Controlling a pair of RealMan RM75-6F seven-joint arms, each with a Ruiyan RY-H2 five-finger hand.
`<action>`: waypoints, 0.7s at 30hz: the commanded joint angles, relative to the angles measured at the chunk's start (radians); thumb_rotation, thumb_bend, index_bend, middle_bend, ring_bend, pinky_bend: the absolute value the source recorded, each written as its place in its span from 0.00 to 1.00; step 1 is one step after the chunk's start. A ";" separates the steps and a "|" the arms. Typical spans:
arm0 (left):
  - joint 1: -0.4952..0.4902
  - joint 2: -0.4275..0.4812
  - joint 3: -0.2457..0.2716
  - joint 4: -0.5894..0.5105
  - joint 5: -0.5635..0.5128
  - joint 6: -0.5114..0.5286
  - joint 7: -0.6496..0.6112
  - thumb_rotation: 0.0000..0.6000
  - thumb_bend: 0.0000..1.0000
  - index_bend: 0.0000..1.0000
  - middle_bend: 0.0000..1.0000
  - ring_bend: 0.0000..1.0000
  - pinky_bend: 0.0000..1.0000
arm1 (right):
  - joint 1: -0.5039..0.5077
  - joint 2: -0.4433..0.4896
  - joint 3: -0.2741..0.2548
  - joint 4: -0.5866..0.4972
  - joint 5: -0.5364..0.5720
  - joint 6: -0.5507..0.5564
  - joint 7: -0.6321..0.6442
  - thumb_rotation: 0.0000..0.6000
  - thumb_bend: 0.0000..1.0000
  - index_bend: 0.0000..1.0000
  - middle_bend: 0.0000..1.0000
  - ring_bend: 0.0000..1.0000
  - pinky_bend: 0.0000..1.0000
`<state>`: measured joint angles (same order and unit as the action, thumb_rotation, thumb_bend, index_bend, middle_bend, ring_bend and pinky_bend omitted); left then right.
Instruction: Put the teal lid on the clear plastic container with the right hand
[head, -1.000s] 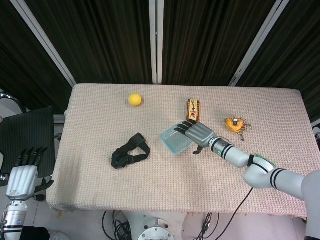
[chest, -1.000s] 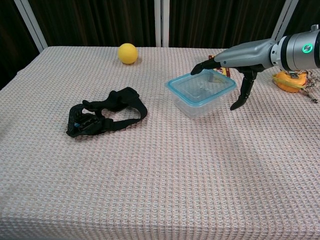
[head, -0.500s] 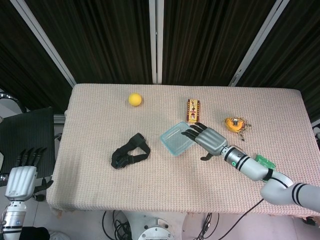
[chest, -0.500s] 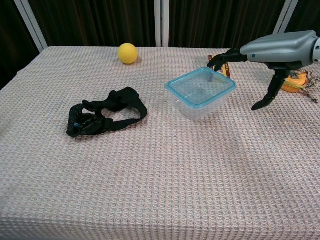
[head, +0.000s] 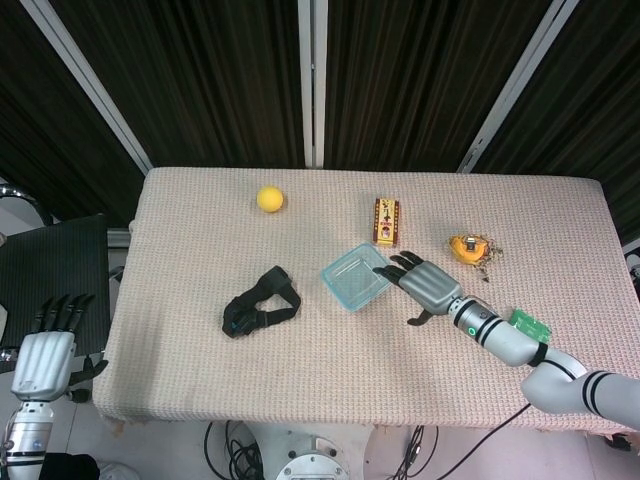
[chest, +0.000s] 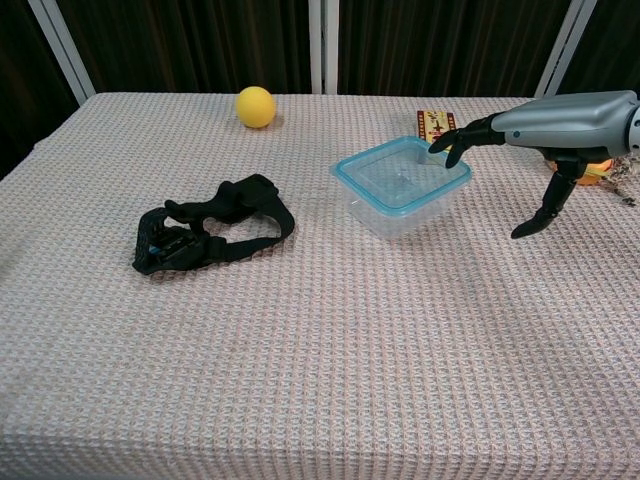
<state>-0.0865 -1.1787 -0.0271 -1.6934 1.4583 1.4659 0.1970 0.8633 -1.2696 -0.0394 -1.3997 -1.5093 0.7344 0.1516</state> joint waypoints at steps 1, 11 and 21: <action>0.000 -0.001 0.000 0.001 -0.001 -0.002 -0.001 1.00 0.00 0.10 0.09 0.03 0.00 | 0.000 -0.005 -0.001 0.007 -0.005 -0.006 0.007 1.00 0.00 0.00 0.16 0.00 0.00; 0.000 -0.004 0.002 0.006 -0.001 -0.003 -0.006 1.00 0.00 0.10 0.09 0.03 0.00 | -0.002 -0.019 -0.004 0.021 -0.014 -0.021 0.007 1.00 0.00 0.00 0.17 0.00 0.00; 0.004 -0.005 0.002 0.012 0.001 0.001 -0.015 1.00 0.00 0.10 0.09 0.03 0.00 | 0.005 0.025 0.034 -0.066 -0.054 0.047 -0.010 1.00 0.00 0.00 0.16 0.00 0.00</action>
<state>-0.0830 -1.1839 -0.0252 -1.6814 1.4596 1.4671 0.1819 0.8606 -1.2509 -0.0142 -1.4516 -1.5568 0.7807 0.1491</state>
